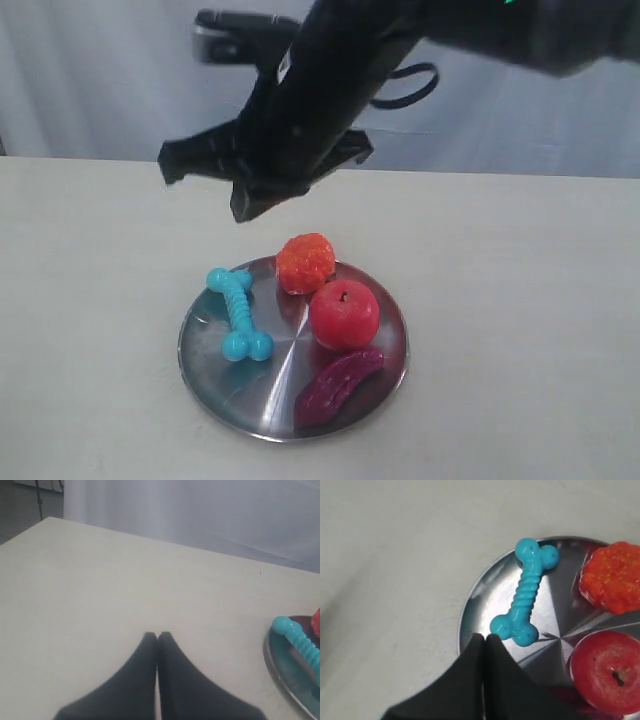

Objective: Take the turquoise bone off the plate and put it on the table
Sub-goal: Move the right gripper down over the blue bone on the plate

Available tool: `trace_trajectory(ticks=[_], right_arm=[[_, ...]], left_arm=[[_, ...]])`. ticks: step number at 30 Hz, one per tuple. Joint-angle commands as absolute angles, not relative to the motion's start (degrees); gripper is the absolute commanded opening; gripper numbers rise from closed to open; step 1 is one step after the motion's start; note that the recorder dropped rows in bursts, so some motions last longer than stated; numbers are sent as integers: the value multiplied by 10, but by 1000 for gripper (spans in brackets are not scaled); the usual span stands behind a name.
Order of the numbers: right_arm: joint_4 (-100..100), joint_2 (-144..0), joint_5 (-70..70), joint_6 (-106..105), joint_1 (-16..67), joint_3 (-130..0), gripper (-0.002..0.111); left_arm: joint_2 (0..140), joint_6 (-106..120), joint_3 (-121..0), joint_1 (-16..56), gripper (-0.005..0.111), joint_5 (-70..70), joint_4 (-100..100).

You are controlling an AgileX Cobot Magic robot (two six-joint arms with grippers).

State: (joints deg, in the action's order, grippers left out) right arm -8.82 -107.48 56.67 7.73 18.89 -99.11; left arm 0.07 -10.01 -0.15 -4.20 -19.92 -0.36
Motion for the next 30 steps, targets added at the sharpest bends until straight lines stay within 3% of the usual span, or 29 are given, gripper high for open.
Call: trace_trajectory(ticks=[1,9,22,25,29,30], right_arm=[[-57,-1150,552,92,195,-1002,0],[-40,-1238,488,88,195,-1002,0],[-35,-1246,469,77,195,-1002,0],[-35,-1246,469,67,195,-1002,12],[-46,-1248,470,65,195,-1002,56],[-46,-1250,467,65,195,-1002,59]], left_arm=[[0,-101,0,-45,0,-196,0],[0,-101,0,-45,0,-196,0],[0,-101,0,-45,0,-196,0],[0,-101,0,-45,0,-196,0],[0,-101,0,-45,0,-196,0],[0,-101,0,-45,0,-196,0]])
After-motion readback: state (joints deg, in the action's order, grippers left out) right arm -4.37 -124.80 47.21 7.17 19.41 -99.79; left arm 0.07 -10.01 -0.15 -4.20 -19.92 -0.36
